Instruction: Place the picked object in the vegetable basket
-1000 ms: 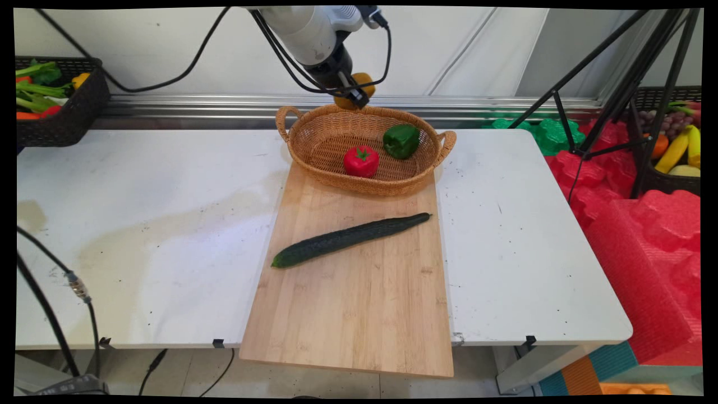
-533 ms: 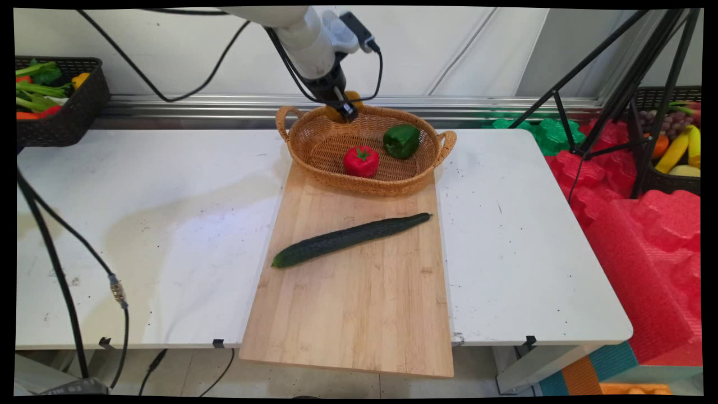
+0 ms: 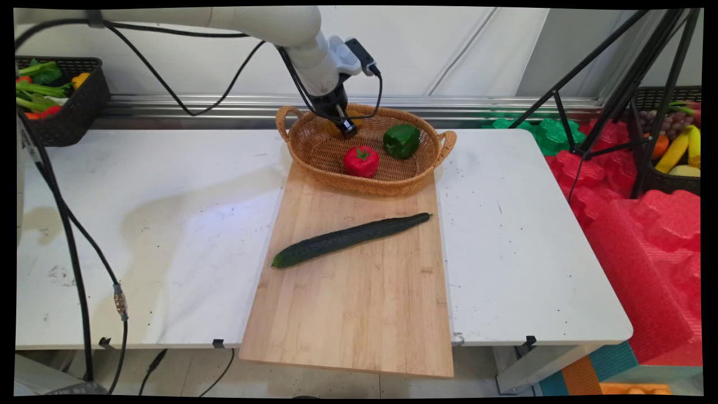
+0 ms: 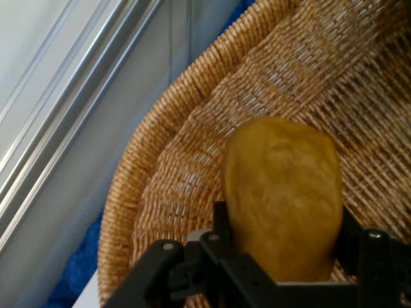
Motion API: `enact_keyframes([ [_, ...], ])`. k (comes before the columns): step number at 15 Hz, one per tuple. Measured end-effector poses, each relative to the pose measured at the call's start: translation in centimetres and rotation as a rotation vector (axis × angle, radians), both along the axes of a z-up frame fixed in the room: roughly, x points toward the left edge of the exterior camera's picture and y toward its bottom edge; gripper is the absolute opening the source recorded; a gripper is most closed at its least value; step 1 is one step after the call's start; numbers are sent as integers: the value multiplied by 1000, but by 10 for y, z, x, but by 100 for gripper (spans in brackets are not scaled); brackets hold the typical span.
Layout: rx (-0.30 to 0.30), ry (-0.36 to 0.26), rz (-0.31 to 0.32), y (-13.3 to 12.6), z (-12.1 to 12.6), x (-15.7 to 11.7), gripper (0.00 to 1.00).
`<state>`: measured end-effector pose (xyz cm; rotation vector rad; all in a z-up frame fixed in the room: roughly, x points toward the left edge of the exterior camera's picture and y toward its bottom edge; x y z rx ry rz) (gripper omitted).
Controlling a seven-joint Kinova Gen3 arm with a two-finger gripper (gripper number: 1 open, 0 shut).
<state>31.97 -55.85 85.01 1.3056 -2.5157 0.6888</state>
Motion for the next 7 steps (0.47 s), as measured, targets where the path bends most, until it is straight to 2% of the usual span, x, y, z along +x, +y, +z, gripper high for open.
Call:
enact_keyframes([
  [3,4,-2,-12,-9,-11,1,0],
  [4,3,-2,-17,-11,-14,1,100],
  [7,-6,0,-27,-14,-17,0,100],
])
